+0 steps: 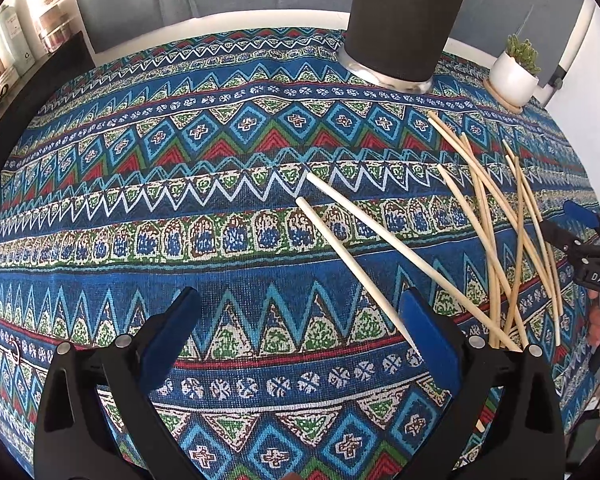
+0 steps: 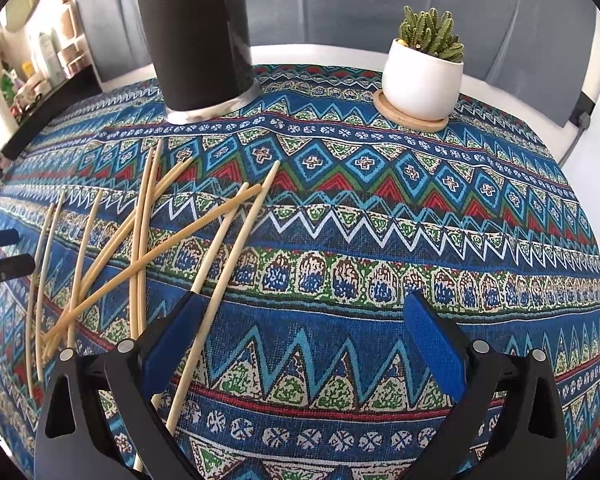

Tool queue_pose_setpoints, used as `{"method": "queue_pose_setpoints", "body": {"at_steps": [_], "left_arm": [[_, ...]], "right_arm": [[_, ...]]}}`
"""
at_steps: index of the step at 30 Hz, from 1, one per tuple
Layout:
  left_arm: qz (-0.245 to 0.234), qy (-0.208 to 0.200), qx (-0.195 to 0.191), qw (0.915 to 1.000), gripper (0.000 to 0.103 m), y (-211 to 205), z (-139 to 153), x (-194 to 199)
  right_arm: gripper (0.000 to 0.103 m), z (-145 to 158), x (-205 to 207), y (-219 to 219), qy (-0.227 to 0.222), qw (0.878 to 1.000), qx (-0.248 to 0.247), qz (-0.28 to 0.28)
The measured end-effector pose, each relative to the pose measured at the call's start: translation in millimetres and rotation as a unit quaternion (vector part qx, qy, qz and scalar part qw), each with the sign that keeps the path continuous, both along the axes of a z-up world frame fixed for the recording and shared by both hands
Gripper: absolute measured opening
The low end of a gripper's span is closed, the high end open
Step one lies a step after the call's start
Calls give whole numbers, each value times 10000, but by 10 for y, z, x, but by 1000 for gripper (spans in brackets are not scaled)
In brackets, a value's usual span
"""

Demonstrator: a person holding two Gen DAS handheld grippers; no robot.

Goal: Organize utensils
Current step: 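Lower the right tool onto a chopstick and close its fingers on it, then lift the chopstick with the right tool and drop it into the black holder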

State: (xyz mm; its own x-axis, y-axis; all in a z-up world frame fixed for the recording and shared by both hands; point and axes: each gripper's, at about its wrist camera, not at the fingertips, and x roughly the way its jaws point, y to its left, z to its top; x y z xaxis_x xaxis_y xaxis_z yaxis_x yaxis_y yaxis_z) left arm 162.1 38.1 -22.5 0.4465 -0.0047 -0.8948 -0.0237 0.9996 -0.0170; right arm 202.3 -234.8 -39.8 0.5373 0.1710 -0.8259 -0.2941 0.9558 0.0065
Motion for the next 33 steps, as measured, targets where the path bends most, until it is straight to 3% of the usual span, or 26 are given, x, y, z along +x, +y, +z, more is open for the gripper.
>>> {"method": "queue_pose_setpoints", "body": {"at_steps": [1, 5, 8, 9, 10, 13, 16, 17, 20, 22, 23, 25, 26, 28, 33], "left_arm": [[-24, -77, 191, 9998, 99, -61, -19, 16], [-8, -718, 176, 9973, 99, -113, -50, -19], [-64, -829, 162, 9964, 99, -62, -111, -115], [-91, -833, 149, 9964, 99, -35, -133, -140], [-118, -835, 156, 9963, 99, -20, -150, -178], [-330, -836, 147, 9958, 99, 43, -159, -288], [-548, -814, 142, 9951, 94, 128, -125, -396], [-590, -766, 119, 9952, 93, 167, -115, -423], [-632, -699, 113, 9955, 73, 333, -41, -517], [-588, -654, 106, 9961, 50, 467, -7, -588], [-549, -619, 94, 9965, 44, 532, 7, -616], [-468, -526, 59, 9975, 18, 646, 27, -642], [-443, -483, 51, 9978, 11, 691, 30, -643], [-356, -436, -118, 9983, 5, 794, 30, -650], [-165, -517, -512, 9972, 5, 991, 41, -672]], "right_arm": [[96, 1, 2, 2, 9, 10000, -6, 1], [93, 5, 8, 35, -81, 9997, -67, 218], [91, 0, 18, 10, -131, 9989, 11, 446], [80, 8, -1, 8, -136, 9985, 32, 522], [58, 34, -29, 18, -173, 9979, 44, 621], [18, 90, -95, 57, -114, 9963, 15, 849], [8, 94, -137, 62, -106, 9952, -207, 946], [8, 93, -145, 53, -110, 9951, -281, 942], [6, 89, -179, -50, -197, 9956, -480, 774], [5, 82, -210, -159, -248, 9959, -451, 749], [5, 81, -219, -210, -255, 9963, -419, 707], [5, 89, -229, -332, -223, 9979, -215, 566], [5, 93, -233, -383, -202, 9985, -87, 495], [5, 119, -257, -480, -200, 9989, 149, 389], [5, 264, -350, -651, -313, 9967, 704, 266]]}}
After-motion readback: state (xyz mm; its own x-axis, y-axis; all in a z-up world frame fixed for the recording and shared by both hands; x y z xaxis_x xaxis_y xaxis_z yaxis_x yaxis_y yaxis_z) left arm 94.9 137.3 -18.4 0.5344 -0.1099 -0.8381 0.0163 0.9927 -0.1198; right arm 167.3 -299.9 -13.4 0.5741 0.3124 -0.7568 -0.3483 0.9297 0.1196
